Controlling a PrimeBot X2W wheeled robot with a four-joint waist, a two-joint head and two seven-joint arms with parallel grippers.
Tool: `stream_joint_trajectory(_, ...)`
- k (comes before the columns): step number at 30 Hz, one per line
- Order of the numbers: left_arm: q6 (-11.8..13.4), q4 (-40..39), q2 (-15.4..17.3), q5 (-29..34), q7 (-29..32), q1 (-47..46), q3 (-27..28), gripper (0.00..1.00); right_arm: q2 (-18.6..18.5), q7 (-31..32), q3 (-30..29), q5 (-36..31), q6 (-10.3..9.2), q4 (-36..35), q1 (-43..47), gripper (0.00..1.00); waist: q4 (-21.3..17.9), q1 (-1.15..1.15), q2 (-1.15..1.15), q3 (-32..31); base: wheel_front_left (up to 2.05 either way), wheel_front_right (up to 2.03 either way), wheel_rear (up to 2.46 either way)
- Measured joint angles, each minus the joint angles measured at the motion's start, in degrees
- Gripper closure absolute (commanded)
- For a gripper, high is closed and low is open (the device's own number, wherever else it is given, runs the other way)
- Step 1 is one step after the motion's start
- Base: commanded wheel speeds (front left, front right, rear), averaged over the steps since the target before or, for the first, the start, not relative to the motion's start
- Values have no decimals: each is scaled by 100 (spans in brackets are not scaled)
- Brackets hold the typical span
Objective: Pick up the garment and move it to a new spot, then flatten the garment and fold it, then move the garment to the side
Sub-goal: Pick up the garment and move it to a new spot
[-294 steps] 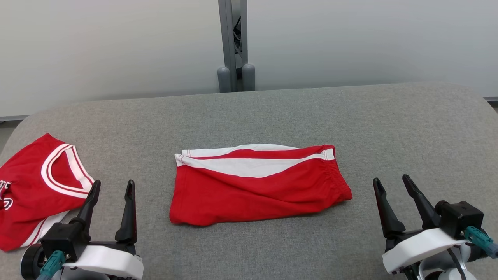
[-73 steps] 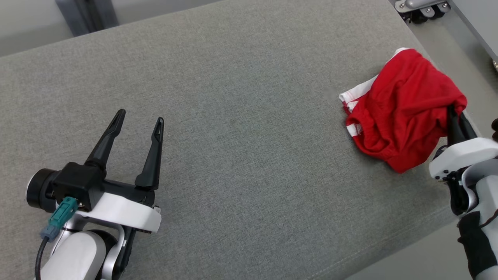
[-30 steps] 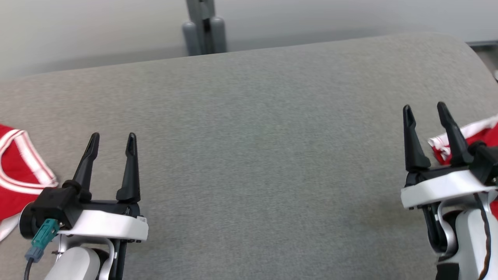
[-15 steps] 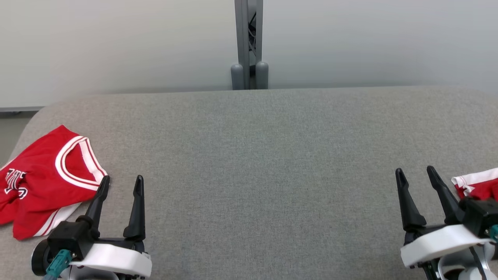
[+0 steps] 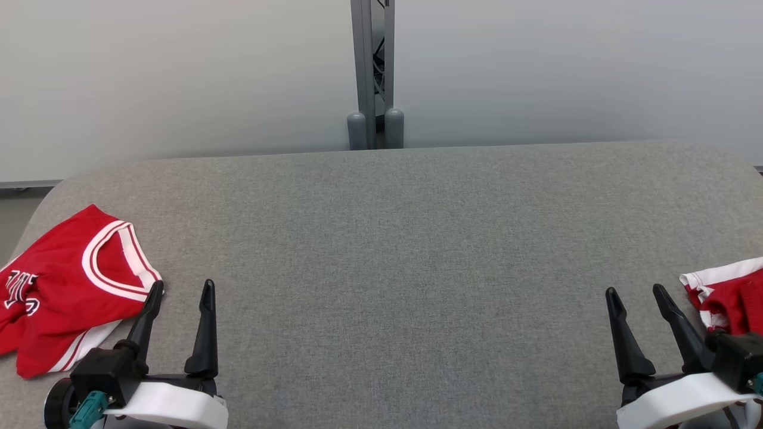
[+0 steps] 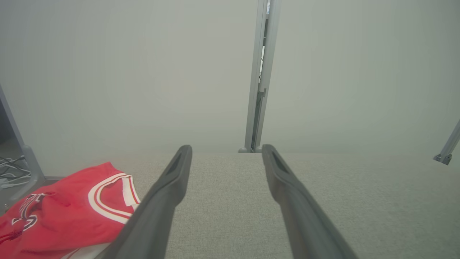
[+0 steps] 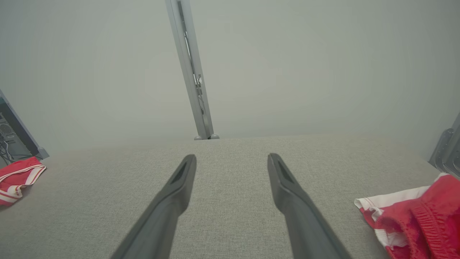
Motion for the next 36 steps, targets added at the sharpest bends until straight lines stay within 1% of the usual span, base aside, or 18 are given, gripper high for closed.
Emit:
stream_joint_trajectory(5,-8,62,10,40,0,-10,5,0,0,0,9,-3,0,-7,23,0,77,0,0,-7,0,0,0)
stream_joint_trajectory(10,55,66,33,62,59,-46,-1,0,0,32,83,-12,0,-63,58,0,333,0,0,-16,0,0,0)
stream_joint_trajectory(15,118,60,67,63,77,-74,23,0,-1,44,250,-3,0,-140,75,0,758,0,0,-8,0,0,0)
stream_joint_trajectory(20,155,57,75,48,100,-65,51,0,1,41,417,59,0,-157,77,0,1281,0,0,-4,0,0,0)
stream_joint_trajectory(28,185,2,108,-7,110,3,111,0,0,8,581,162,0,-22,60,0,2091,0,0,4,0,0,0)
stream_joint_trajectory(32,179,-21,107,-46,92,2,129,0,2,-20,625,163,0,49,-26,0,2329,0,0,33,0,0,0)
stream_joint_trajectory(36,180,-65,83,-57,83,-7,126,0,1,-35,622,163,0,81,-42,0,2408,0,0,77,0,0,0)
